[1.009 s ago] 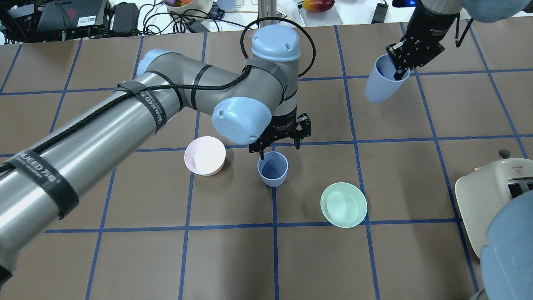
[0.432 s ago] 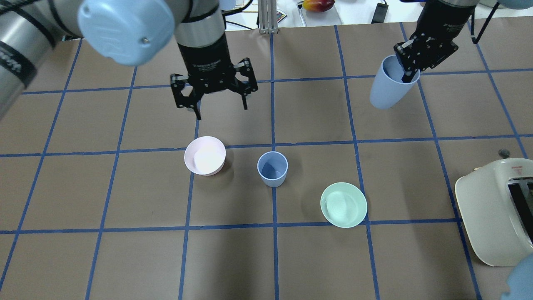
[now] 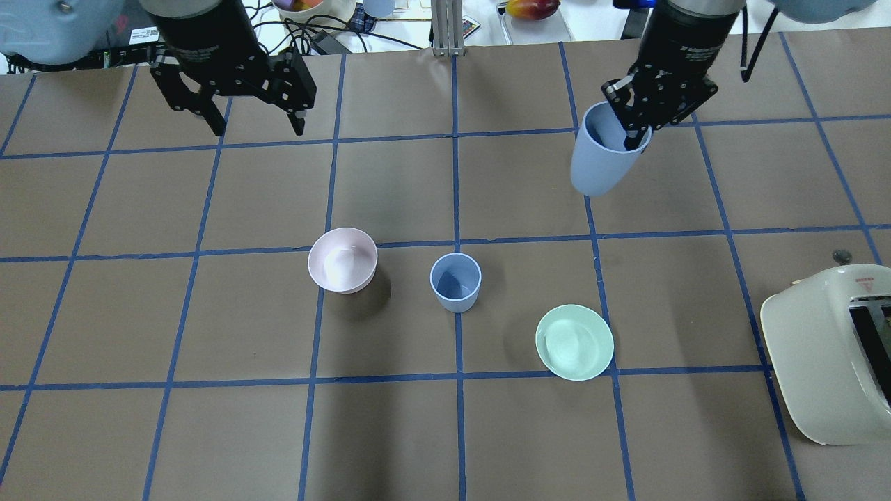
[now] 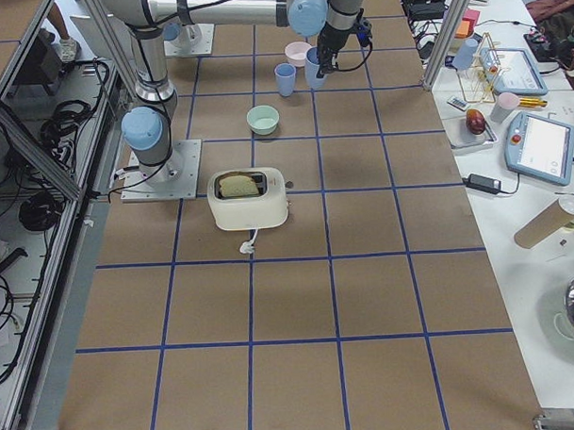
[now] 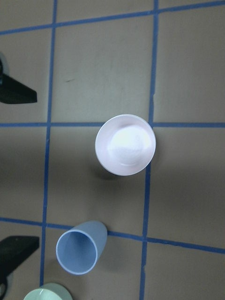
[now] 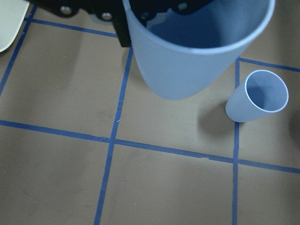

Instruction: Stack blue cups with both arms

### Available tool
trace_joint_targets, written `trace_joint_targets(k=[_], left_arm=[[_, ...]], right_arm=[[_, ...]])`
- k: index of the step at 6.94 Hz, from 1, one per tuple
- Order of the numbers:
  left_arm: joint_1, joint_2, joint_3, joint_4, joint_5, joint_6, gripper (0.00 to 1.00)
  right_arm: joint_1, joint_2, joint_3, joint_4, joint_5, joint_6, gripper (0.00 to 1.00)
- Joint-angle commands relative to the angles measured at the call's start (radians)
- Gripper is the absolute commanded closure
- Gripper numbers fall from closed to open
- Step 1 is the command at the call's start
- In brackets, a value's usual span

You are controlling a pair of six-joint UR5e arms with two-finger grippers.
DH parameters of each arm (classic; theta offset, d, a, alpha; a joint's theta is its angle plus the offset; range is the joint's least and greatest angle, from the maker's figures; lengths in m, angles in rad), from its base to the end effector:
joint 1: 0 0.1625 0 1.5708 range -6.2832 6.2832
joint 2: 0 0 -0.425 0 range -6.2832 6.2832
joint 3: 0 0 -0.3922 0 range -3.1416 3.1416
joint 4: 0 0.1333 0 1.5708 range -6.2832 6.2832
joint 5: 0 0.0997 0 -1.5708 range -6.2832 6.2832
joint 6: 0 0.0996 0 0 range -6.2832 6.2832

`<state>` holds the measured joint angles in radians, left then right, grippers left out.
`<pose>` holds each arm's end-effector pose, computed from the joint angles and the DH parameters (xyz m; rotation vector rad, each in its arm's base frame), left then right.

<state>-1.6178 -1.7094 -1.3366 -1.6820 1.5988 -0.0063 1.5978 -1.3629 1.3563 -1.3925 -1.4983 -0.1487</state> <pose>-0.1561 -0.5405 0.5198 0.0637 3.1124 0.0231 0.1556 -0.5572 0.4660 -0.2580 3.0375 0.2551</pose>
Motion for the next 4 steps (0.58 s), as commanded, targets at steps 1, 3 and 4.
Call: trace_joint_targets(k=[1,3,4], left_arm=[[0.033,0.039,-0.077,0.092,0.000,0.042,0.01],[0.030,0.097,-0.189,0.134,0.001,0.048,0.00],[0.030,0.117,-0.199,0.131,0.000,0.048,0.00]], right_arm=[[0.147,0.005,0.020,-0.057,-0.002,0.125,1.00],[0.200,0.001,0.094,-0.147,0.001,0.173,1.00],[0.229,0.001,0.136,-0.228,0.003,0.234,1.00]])
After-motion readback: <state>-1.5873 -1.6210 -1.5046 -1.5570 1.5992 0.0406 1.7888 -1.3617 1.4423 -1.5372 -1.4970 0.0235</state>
